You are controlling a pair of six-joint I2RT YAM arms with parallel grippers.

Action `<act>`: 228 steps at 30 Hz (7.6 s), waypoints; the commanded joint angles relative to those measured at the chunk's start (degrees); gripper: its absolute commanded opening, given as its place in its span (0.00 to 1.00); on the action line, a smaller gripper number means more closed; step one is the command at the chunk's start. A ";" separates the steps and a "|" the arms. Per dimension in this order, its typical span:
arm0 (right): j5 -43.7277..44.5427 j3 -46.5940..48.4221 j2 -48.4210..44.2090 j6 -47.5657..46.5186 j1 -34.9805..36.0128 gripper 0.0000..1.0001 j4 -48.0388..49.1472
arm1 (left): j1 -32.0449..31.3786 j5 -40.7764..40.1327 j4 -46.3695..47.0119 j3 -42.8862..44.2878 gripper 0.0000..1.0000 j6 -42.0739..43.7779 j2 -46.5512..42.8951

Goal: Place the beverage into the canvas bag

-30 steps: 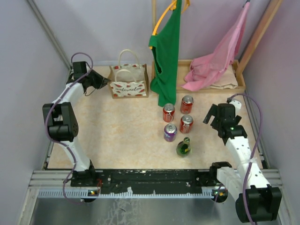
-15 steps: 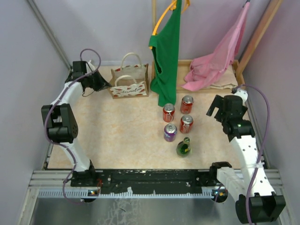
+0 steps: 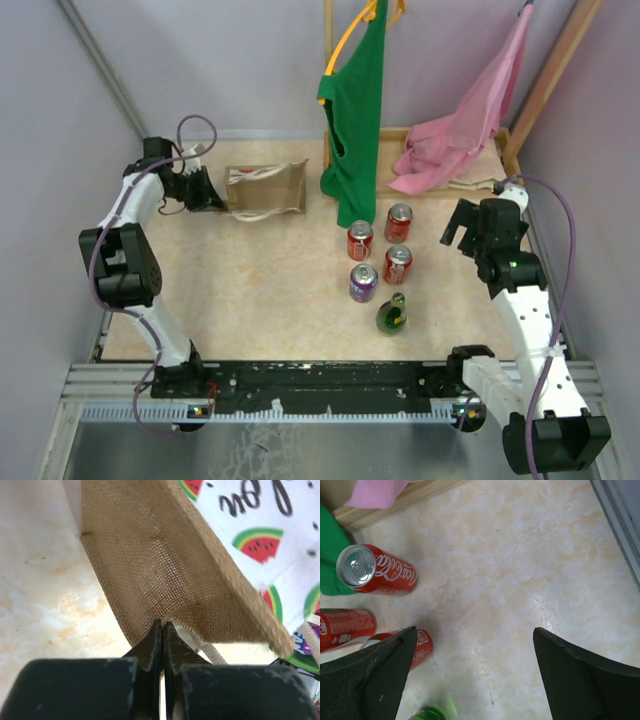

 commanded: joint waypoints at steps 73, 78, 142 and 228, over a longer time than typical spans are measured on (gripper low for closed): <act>-11.09 12.76 12.04 -4.63 -0.37 0.99 -9.68 | -22.81 12.07 -40.04 26.02 0.00 56.93 9.85; -11.35 12.27 12.20 -4.52 -0.42 0.99 -9.41 | -23.11 12.18 -40.06 23.71 0.00 59.61 7.57; -8.93 7.77 10.35 -1.53 4.07 0.99 -8.97 | -22.32 -1.33 -11.88 2.06 0.46 0.82 -3.26; -8.73 67.21 71.00 -7.77 14.08 0.78 -38.17 | -25.09 0.01 -4.65 6.21 0.83 3.35 -6.88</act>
